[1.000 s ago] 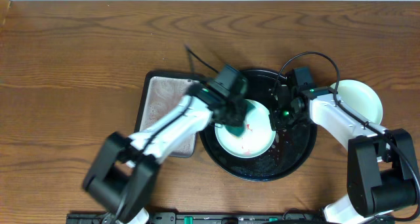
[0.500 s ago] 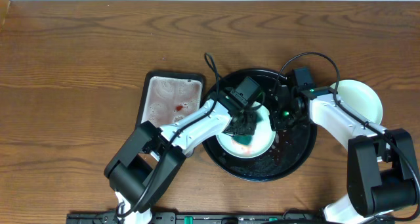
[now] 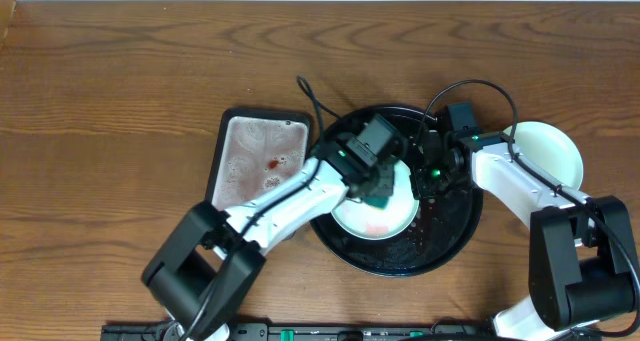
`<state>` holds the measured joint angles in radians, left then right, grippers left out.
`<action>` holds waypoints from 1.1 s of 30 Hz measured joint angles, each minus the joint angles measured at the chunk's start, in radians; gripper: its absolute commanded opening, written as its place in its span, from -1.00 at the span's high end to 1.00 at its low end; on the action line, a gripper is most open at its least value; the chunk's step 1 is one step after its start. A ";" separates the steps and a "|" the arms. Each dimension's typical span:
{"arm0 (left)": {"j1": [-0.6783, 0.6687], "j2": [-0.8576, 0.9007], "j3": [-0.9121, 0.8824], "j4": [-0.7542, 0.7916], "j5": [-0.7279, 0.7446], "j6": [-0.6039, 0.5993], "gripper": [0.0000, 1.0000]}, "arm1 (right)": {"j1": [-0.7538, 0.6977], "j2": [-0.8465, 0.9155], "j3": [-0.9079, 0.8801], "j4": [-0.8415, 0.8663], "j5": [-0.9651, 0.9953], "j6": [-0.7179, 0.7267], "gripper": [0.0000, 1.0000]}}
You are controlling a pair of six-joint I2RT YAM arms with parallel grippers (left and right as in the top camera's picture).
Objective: Clean dirty plates on tray and stack at the side
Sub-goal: 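Scrub the second pale green plate with the sponge in left gripper, then return the sponge to the sink tray with the left gripper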
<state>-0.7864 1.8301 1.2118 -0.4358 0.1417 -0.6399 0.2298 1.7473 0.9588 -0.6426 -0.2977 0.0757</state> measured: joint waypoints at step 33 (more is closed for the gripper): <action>0.410 -0.315 -0.027 -0.341 -0.145 0.203 0.85 | 0.005 0.000 0.000 0.020 -0.003 0.023 0.89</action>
<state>-0.3767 1.5146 1.1851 -0.7769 -0.0029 -0.4370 0.2352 1.7473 0.9585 -0.6224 -0.3008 0.0990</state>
